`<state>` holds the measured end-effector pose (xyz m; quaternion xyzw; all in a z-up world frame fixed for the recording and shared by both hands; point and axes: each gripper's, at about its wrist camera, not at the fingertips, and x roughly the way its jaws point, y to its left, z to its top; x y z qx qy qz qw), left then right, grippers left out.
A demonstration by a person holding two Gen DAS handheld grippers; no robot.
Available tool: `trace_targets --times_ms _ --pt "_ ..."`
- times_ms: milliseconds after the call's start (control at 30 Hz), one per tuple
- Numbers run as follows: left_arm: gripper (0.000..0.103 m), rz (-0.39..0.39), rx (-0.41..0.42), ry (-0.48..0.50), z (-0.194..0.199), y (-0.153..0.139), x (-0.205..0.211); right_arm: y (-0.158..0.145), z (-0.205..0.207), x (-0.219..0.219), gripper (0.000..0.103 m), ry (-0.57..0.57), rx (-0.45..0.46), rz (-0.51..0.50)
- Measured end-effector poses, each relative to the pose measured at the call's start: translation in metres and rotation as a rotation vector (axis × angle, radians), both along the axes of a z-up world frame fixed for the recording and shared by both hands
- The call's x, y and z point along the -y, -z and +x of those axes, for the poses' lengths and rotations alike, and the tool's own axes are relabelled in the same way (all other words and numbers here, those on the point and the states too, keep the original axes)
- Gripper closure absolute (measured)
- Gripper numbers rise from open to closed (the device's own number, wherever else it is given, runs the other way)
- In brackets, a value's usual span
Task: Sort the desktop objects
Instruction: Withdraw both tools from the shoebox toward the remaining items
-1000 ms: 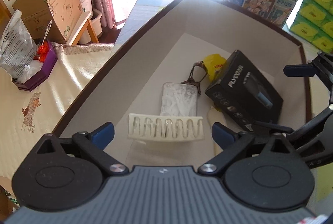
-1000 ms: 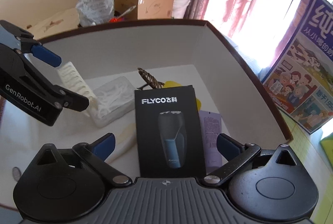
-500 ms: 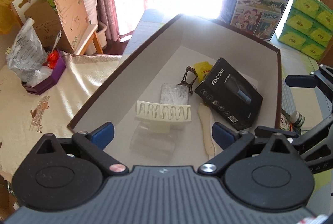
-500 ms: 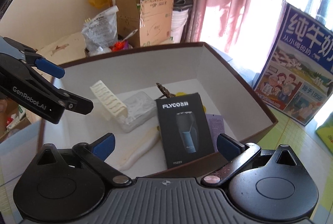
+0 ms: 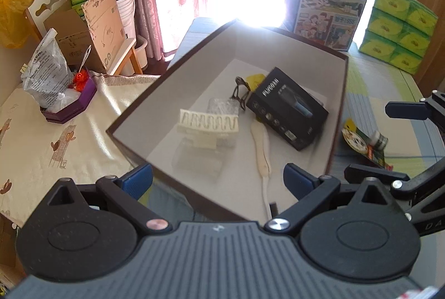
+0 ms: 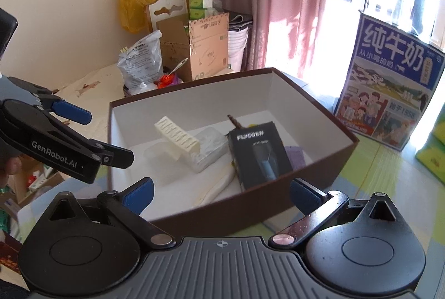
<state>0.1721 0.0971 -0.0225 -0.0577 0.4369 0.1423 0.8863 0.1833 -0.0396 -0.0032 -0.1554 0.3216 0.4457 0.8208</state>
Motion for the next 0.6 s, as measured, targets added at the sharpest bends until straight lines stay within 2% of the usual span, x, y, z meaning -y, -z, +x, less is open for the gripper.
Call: trace_targets --times_ms 333,600 --pt "0.004 0.012 -0.017 0.008 -0.032 -0.003 0.036 -0.006 -0.028 0.029 0.002 0.006 -0.017 0.007" --pt "0.004 0.012 -0.033 -0.012 -0.052 0.001 0.060 0.000 -0.050 0.049 0.002 -0.018 -0.049 -0.008"
